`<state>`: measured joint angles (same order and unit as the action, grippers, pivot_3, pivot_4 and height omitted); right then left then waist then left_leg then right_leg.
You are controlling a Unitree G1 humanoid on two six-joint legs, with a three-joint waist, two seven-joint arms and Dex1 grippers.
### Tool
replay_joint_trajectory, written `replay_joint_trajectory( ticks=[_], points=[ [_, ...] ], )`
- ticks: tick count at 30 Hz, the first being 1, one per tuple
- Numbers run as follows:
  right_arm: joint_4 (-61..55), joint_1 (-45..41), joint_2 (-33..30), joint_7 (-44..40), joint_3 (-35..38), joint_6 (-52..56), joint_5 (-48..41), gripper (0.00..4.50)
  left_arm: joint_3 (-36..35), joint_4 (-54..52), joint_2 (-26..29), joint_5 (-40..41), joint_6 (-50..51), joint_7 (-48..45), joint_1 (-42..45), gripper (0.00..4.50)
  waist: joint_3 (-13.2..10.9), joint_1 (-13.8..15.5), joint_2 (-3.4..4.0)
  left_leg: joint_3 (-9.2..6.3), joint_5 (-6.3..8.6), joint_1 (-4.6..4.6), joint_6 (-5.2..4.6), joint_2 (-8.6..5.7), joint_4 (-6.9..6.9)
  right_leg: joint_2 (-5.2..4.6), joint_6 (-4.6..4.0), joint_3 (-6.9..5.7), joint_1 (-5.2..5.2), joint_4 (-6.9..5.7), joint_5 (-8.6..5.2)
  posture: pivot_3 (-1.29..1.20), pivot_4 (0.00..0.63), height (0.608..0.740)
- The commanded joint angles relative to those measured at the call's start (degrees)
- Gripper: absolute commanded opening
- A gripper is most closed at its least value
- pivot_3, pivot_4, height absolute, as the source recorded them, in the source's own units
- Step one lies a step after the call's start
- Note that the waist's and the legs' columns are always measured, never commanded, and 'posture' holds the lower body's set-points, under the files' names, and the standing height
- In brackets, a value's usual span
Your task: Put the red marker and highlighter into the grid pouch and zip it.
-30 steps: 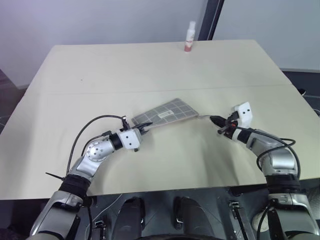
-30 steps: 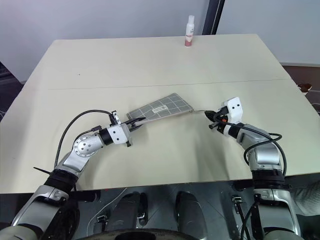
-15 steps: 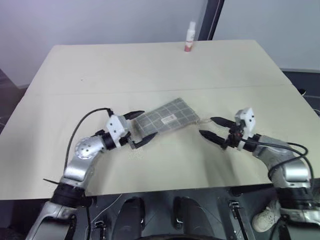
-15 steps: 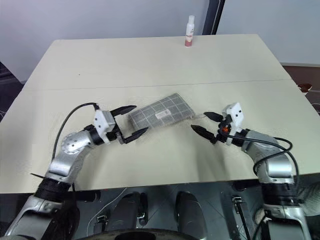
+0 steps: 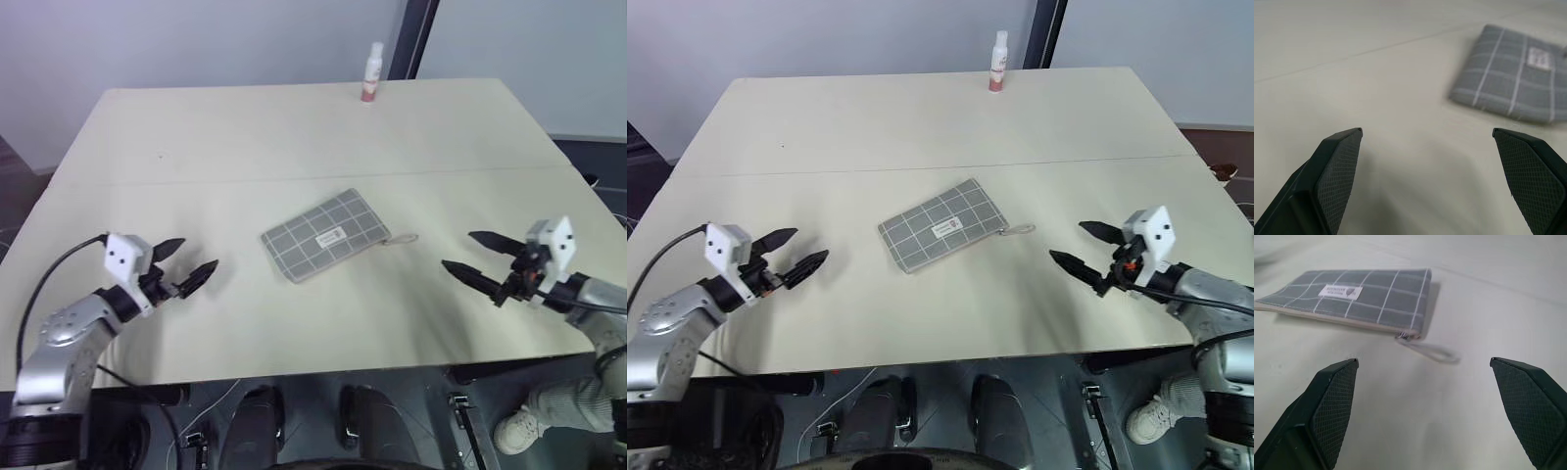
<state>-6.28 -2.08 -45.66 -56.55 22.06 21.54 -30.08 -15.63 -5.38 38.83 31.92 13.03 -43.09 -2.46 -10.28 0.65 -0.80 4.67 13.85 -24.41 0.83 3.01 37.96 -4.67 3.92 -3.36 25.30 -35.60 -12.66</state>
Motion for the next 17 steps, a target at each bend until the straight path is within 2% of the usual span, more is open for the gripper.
replay_joint_trajectory(
  ticks=[1, 6, 10, 17],
  points=[
    [4.1, -0.8, -1.9, -2.1, 2.6, -3.4, 0.4, 4.49, -4.0, 2.3, 1.3, -0.8, -2.5, -2.3, -0.6, 4.5, 0.0, 0.0, 0.0, -0.04, 0.01, 0.01, 0.01, 0.03, -0.04, 0.01, -0.01, -0.06, 0.03, 0.21, 0.01, 0.0, 0.15, 0.74],
    [5.6, -1.6, -1.2, -2.4, 1.3, -4.4, 0.4, 4.49, -5.6, 9.2, 2.1, -2.7, -4.6, -3.0, 3.1, 4.5, 0.0, 0.1, 0.01, 0.1, 0.05, -0.11, -0.1, 0.01, -0.16, -0.11, -0.2, -0.07, -0.07, 0.37, 0.14, 0.0, 0.15, 0.74],
    [1.9, 0.3, 0.8, -2.6, 0.9, -3.3, -1.9, 4.49, -7.7, 14.6, 1.6, -1.1, -1.7, 0.2, 10.7, 4.5, 0.0, 0.3, -0.02, 0.07, -0.03, -0.11, -0.24, -0.04, -0.25, -0.06, -0.19, -0.12, -0.1, 0.35, 0.14, 0.0, 0.15, 0.74],
    [-1.7, 1.8, 1.9, -3.4, -0.7, -4.6, -1.8, 4.49, -5.6, 22.0, 1.2, -5.8, -5.5, -0.2, 17.4, 4.5, 0.0, -0.2, 0.0, 0.18, -0.05, -0.05, -0.26, -0.05, -0.28, 0.02, -0.14, -0.13, -0.11, 0.29, 0.16, 0.0, 0.15, 0.74]
  ],
)
